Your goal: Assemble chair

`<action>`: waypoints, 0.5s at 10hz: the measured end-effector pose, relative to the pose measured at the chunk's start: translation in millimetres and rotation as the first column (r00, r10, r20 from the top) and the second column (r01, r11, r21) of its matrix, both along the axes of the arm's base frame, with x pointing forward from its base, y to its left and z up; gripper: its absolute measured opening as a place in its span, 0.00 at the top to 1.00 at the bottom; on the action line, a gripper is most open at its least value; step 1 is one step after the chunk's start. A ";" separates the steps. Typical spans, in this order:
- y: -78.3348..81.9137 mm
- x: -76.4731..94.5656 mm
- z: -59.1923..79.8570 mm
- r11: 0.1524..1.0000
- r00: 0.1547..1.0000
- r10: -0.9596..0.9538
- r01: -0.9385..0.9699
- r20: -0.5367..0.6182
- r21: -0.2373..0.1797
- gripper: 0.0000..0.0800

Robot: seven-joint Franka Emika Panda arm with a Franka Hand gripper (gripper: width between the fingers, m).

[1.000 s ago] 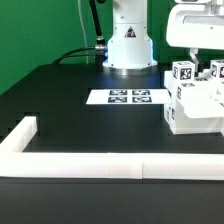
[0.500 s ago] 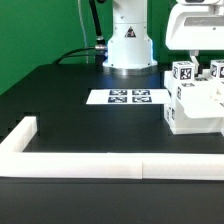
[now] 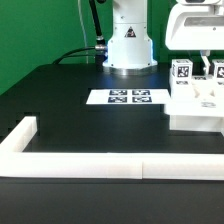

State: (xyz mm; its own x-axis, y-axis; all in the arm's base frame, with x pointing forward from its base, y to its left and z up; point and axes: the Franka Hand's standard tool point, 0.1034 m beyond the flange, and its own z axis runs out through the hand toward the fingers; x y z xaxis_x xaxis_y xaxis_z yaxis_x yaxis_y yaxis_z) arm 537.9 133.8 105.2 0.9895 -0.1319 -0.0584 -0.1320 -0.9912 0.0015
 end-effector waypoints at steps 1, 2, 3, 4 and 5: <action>0.6 -0.1 0.0 0.998 0.998 -0.063 0.063 0.000 -0.003 0.66; 1.4 -0.3 0.1 0.994 0.994 -0.113 0.113 -0.001 -0.005 0.66; 2.8 -0.6 0.2 0.980 0.980 -0.198 0.198 -0.001 -0.008 0.66; 3.7 -0.8 0.2 0.968 0.968 -0.250 0.250 -0.001 -0.011 0.66; 4.3 -0.9 0.2 0.955 0.956 -0.295 0.295 -0.001 -0.013 0.66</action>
Offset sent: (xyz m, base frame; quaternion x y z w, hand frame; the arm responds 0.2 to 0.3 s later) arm 0.0000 0.0000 0.0000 0.0000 0.0000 0.1938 0.9810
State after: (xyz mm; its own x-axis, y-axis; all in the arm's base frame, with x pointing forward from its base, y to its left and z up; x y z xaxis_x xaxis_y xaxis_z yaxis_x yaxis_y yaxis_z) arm 537.0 138.1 105.4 0.9064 -0.4184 -0.0577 -0.4183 -0.9082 0.0144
